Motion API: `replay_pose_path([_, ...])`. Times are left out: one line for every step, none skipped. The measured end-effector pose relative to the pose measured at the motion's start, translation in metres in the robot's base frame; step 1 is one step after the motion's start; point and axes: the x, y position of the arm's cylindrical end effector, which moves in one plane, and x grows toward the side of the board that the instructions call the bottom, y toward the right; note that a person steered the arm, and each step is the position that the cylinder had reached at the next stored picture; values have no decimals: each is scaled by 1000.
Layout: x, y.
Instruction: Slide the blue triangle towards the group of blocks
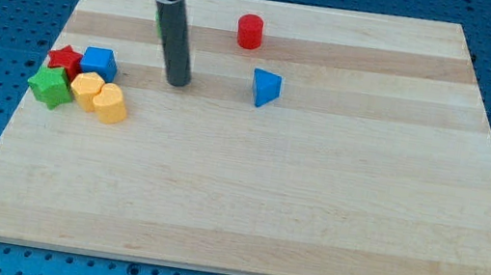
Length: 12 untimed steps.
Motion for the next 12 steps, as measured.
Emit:
replay_pose_path([25, 38])
replay_pose_path([50, 81])
replay_pose_path([52, 144])
replay_pose_path([23, 183])
replay_pose_path([-12, 185])
replay_pose_path([-17, 171])
replay_pose_path([-17, 138])
replay_pose_path([-16, 101])
replay_pose_path([-11, 69])
replay_pose_path([-13, 73])
replay_pose_path([-16, 104])
replay_pose_path([-6, 116])
